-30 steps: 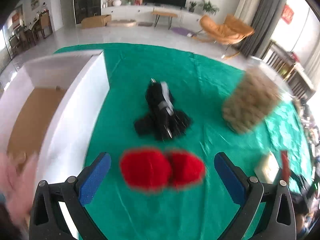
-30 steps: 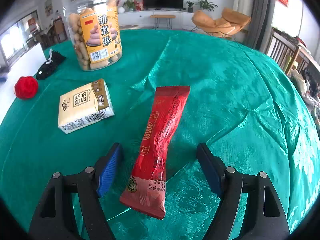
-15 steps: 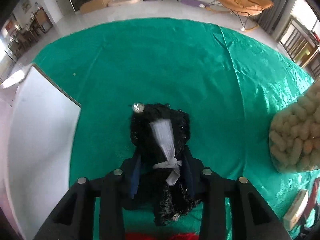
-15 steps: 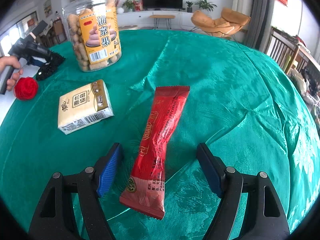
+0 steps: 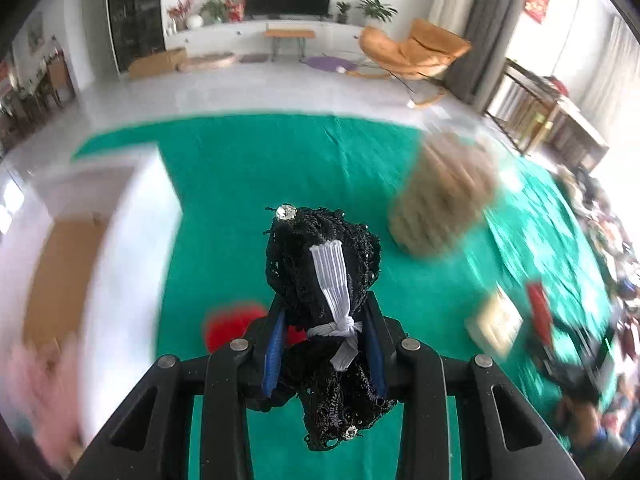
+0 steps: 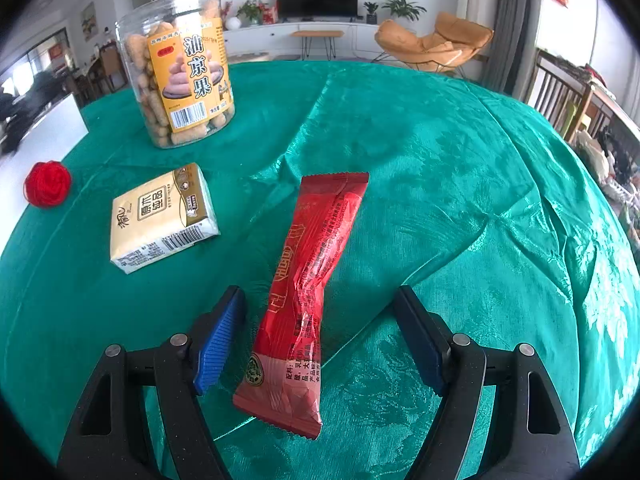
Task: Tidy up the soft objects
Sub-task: 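Reach the left gripper to the black lace item and grasp it, then grasp the red snack bar with the right gripper while the left gripper holds the lace item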
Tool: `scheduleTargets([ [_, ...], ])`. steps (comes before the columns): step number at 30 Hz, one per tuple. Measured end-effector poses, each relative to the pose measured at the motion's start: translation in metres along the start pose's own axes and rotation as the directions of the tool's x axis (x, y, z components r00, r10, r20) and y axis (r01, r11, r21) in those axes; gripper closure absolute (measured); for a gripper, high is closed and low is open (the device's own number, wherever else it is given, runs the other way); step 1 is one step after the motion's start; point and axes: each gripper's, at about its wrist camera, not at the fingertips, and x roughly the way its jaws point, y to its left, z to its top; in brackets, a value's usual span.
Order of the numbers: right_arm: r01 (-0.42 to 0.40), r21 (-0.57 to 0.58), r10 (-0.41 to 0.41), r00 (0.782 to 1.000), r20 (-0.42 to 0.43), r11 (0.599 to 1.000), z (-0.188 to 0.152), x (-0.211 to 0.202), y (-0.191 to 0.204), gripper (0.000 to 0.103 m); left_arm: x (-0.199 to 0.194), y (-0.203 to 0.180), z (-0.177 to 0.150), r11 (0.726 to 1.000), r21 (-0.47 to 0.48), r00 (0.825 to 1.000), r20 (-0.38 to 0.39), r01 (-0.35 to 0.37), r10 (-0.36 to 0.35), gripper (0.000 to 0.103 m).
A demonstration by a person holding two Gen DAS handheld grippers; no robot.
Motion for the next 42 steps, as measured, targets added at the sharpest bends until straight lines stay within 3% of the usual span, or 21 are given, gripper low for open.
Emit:
scheduleTargets([
  [3,0.002,-0.001,-0.002,1.000,0.000,1.000,0.000,0.000,0.000,0.024,0.001,-0.011,-0.062,0.998,-0.042,0.997,-0.055,0.048,-0.050,0.068],
  [5,0.004,-0.003,-0.004,1.000,0.000,1.000,-0.001,-0.001,0.000,0.024,0.014,-0.023,-0.101,0.998,-0.045,0.996,-0.083,0.040,-0.044,0.068],
  [9,0.005,-0.004,-0.005,1.000,0.000,1.000,-0.001,-0.001,0.000,0.024,0.037,-0.048,-0.141,0.999,-0.037,0.997,-0.079,-0.012,0.009,0.065],
  [11,0.005,-0.004,-0.005,1.000,0.000,1.000,-0.001,-0.001,0.000,0.024,0.043,-0.062,-0.151,0.996,-0.011,0.996,-0.036,-0.085,0.084,0.053],
  [13,0.005,-0.004,-0.005,1.000,0.000,1.000,-0.001,-0.001,0.000,0.024,0.052,-0.069,-0.149,0.988,-0.002,0.987,-0.024,-0.156,0.156,0.015],
  [15,0.005,-0.004,-0.005,1.000,0.000,1.000,-0.001,-0.001,0.000,0.024,0.056,-0.068,-0.155,0.979,-0.013,0.979,-0.020,-0.202,0.202,0.006],
  [17,0.005,-0.004,-0.005,1.000,0.000,1.000,-0.001,-0.001,0.000,0.024,0.055,-0.060,-0.160,0.980,-0.043,0.980,0.000,-0.197,0.197,0.000],
  [22,0.005,-0.005,-0.005,1.000,0.000,1.000,-0.001,-0.001,0.000,0.024,0.053,-0.055,-0.167,0.981,-0.034,0.980,0.041,-0.192,0.193,0.000],
  [38,0.003,-0.008,-0.003,1.000,-0.011,1.000,0.000,0.000,0.000,0.023,0.052,-0.054,-0.167,0.982,-0.029,0.981,0.043,-0.187,0.188,0.000],
  [42,-0.028,-0.037,0.022,0.988,-0.151,0.999,0.015,0.005,-0.001,0.023,0.053,-0.055,-0.167,0.982,-0.026,0.981,0.043,-0.186,0.187,0.000],
])
